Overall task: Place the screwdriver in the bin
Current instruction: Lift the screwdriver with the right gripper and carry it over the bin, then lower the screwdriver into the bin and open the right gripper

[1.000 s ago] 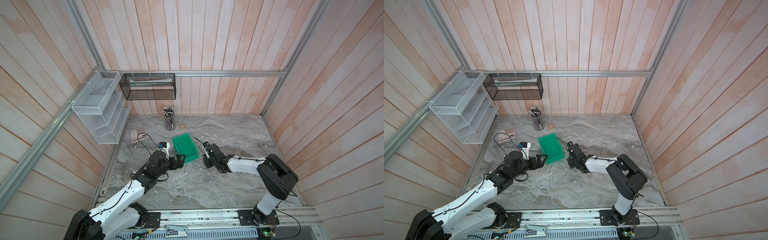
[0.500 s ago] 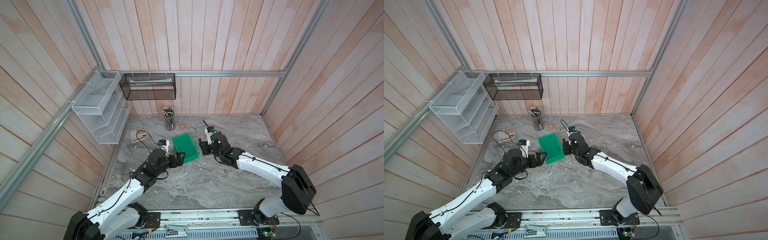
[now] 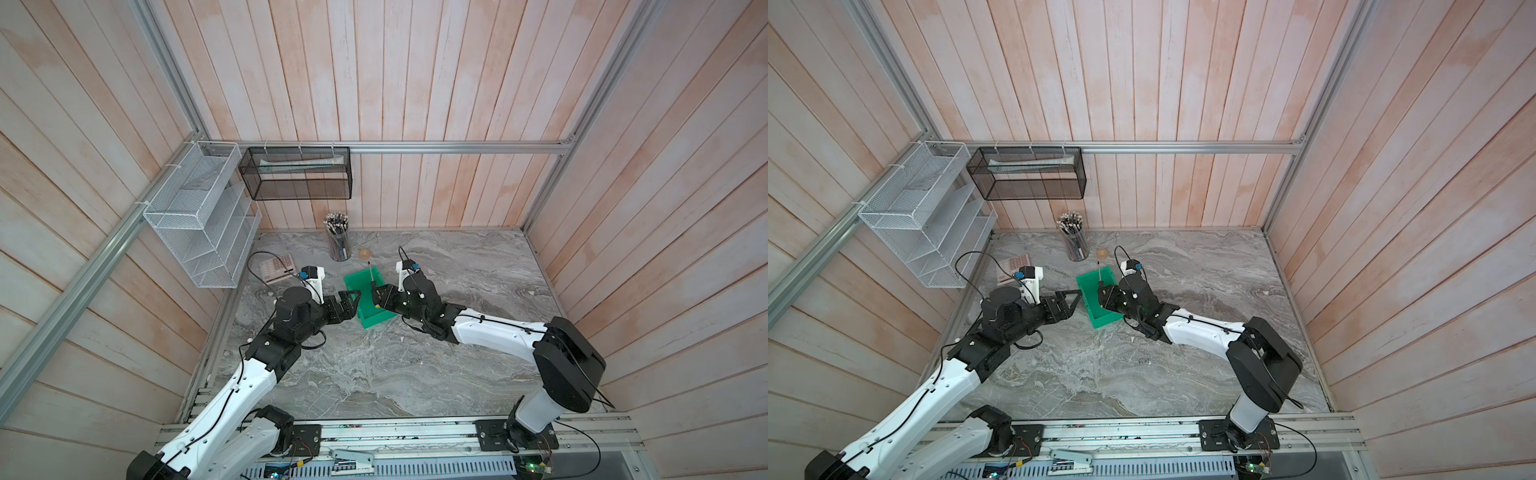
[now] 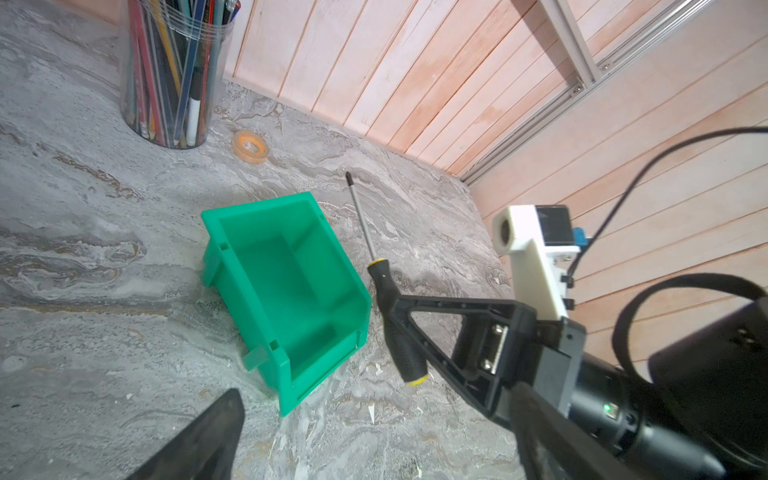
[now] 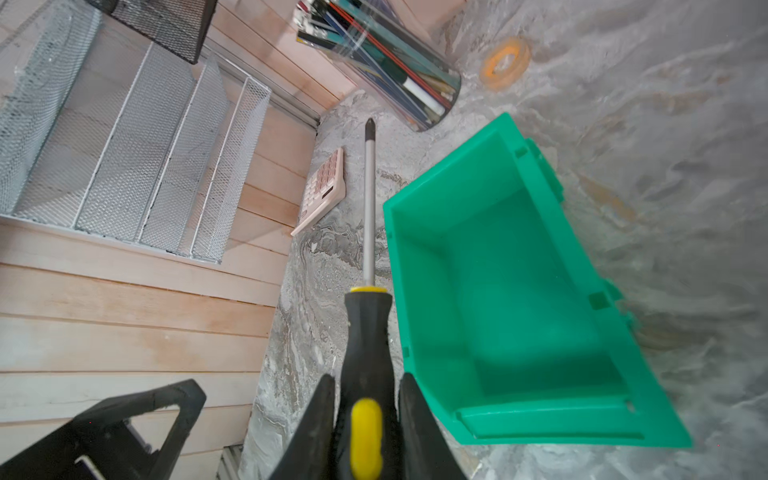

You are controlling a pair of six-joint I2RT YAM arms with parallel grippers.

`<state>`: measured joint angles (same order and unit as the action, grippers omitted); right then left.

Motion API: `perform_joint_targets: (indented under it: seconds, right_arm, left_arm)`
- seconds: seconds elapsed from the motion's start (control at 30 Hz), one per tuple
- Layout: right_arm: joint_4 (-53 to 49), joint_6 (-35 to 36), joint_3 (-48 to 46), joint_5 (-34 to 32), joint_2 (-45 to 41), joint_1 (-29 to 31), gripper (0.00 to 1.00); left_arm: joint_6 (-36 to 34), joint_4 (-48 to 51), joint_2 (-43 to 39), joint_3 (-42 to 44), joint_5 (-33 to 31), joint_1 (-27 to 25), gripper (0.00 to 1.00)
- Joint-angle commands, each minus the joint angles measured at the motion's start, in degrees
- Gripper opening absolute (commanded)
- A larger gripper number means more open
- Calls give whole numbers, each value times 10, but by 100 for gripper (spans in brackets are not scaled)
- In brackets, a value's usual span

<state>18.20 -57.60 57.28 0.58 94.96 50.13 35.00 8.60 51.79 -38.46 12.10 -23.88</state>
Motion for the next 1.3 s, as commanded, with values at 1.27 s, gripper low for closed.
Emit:
perform_joint_targets:
  seconds: [1.27]
  right_arm:
    - [-60,-227,118,-85,188,2,26]
  left_arm:
    - [13,-4,-52,74,26,8,100]
